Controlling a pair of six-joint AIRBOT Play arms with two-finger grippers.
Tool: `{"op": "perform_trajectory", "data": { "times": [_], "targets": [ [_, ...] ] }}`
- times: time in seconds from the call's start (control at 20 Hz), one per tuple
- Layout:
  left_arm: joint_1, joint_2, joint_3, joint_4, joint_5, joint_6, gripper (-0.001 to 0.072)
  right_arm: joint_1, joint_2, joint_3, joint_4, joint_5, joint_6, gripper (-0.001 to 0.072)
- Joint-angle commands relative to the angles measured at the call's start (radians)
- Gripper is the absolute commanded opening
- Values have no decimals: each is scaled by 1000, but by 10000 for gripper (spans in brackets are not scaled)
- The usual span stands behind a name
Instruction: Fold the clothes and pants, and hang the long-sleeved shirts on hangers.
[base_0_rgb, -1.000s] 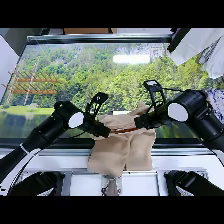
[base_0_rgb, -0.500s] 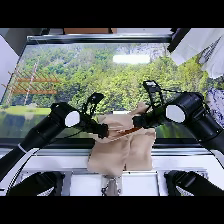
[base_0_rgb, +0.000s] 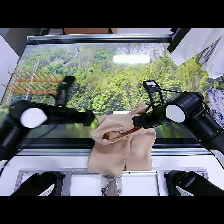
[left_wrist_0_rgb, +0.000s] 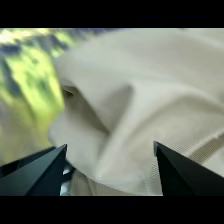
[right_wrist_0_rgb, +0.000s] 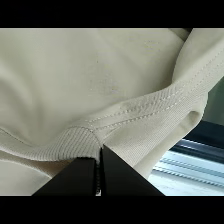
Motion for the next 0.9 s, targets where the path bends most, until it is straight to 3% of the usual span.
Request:
{"op": "perform_trajectory", "data": {
  "times": [0.0, 0.15, 0.25, 0.5, 0.85],
  "targets": [
    [241, 29, 26, 1, -3, 93, 582, -1, 0, 0, 1, 1, 0, 32],
    [435, -73, 161, 2, -45, 219, 583, -1, 0, 0, 1, 1, 0, 33],
    [520, -171, 264, 82, -67, 266, 583, -1, 0, 0, 1, 1, 0, 33],
    [572, -393, 417, 434, -14, 265, 583, -1, 0, 0, 1, 1, 0, 33],
    [665, -682, 438, 563, 194, 264, 582, -1, 0, 0, 1, 1, 0, 33]
  ]
}}
